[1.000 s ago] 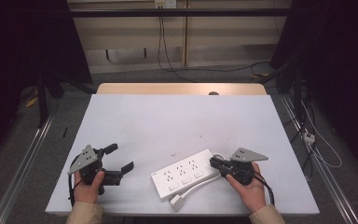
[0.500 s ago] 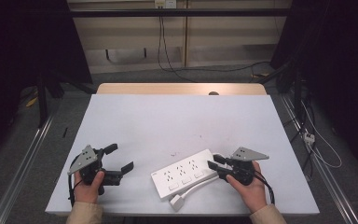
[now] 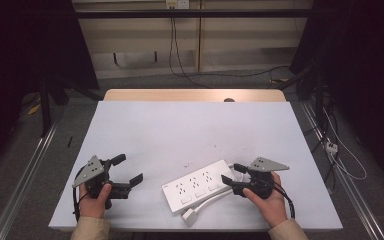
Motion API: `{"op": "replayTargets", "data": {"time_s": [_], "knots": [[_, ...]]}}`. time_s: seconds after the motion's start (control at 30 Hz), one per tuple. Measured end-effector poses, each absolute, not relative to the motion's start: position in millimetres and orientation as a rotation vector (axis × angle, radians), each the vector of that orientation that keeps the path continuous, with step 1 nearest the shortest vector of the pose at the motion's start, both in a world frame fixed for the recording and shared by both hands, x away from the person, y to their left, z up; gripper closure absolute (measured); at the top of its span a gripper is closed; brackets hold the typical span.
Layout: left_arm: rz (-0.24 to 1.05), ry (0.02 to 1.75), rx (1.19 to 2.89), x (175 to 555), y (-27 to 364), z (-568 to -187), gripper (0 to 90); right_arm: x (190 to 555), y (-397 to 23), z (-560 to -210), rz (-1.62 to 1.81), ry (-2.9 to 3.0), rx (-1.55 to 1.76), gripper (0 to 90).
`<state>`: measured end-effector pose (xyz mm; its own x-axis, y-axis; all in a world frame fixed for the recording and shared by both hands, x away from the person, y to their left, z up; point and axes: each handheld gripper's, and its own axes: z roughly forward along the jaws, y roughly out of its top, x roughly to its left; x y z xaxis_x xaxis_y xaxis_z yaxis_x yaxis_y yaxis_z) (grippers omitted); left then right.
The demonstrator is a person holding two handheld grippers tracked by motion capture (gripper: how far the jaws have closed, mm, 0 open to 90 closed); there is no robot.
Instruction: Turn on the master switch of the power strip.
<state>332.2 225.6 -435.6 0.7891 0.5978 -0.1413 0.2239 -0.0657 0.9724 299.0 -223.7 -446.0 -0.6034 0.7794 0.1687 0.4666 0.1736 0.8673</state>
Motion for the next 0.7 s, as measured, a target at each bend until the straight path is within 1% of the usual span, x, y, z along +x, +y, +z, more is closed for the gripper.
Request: {"op": "replayTargets", "data": {"time_s": [0.07, 0.3, 0.37, 0.7], "knots": [[0.346, 0.662, 1.641, 332, 226, -436, 2.6, 299, -224, -445, 1.4, 2.141, 1.184, 28.5], [0.344, 0.658, 1.649, 332, 225, -436, 2.6, 297, -228, -443, 1.408, 2.136, 1.172, 22.4], [0.344, 0.662, 1.644, 332, 225, -436, 2.6, 296, -229, -443, 1.403, 2.139, 1.158, 19.0], [0.343, 0.664, 1.643, 332, 225, -436, 2.6, 293, -234, -442, 1.4, 2.147, 1.141, 14.8]]}}
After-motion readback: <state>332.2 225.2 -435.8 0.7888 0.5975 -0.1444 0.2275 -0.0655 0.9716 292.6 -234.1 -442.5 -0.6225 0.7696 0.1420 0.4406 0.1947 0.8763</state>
